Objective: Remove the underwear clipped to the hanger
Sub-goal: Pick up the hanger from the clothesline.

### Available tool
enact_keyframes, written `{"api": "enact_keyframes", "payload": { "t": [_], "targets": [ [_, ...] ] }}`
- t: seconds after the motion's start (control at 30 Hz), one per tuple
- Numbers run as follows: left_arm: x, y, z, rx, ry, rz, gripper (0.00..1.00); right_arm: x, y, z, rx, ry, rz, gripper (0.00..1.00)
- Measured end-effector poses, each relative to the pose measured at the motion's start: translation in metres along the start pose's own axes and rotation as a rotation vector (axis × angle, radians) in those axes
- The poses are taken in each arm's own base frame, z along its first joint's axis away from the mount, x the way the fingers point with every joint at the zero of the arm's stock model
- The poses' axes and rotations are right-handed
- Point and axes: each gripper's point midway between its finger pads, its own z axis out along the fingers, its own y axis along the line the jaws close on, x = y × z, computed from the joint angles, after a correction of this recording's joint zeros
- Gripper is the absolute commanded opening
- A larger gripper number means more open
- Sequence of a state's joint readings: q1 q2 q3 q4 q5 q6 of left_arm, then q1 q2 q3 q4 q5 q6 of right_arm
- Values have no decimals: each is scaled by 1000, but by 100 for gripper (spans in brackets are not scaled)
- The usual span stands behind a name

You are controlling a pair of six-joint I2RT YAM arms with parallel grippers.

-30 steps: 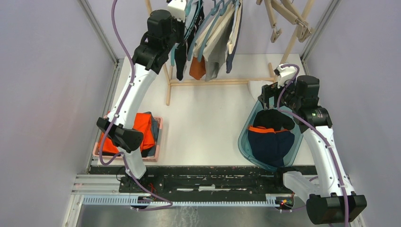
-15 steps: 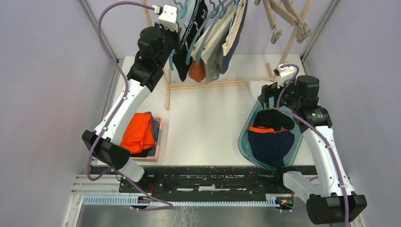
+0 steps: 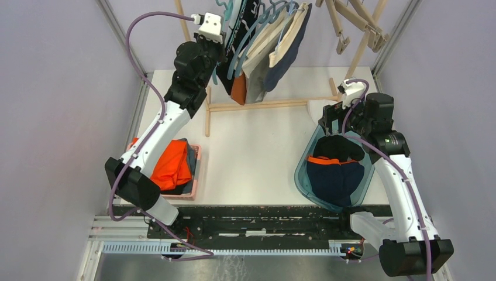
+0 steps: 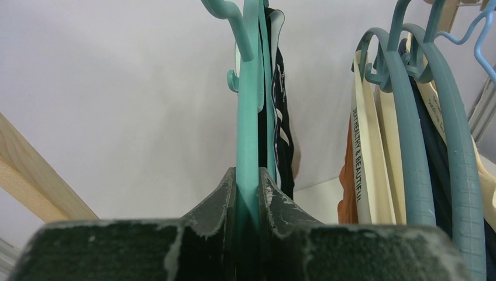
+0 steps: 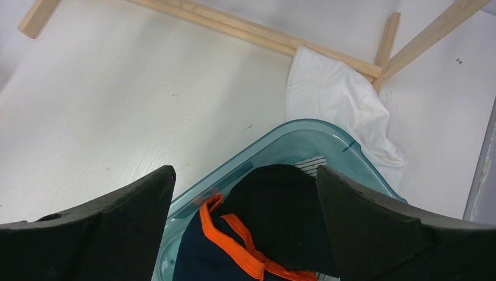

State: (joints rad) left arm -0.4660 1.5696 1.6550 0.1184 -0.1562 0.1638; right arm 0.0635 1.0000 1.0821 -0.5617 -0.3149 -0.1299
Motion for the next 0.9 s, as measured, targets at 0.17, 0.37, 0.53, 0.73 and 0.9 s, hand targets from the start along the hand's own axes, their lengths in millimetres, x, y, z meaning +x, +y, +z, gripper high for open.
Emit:
{"api": "enact_keyframes", "payload": {
  "t": [0.17,0.37,0.53,0.73,0.9],
  "targets": [
    [-1,2,2,-8,-42,41,3,3,-1,4,-3,14,4,100],
    [-6,7,-13,-12,-62,86,3,4,-1,5,-3,17,2,100],
    [-25,14,-32,-20,-96,107,3,4,-1,5,-3,20,0,100],
    [-29,24,-62,-28,-62,160,3,4,-1,5,-4,20,1,100],
    [-37,39,-105,-41,3,222,3,3,1,5,-16,15,0,100]
  ]
}}
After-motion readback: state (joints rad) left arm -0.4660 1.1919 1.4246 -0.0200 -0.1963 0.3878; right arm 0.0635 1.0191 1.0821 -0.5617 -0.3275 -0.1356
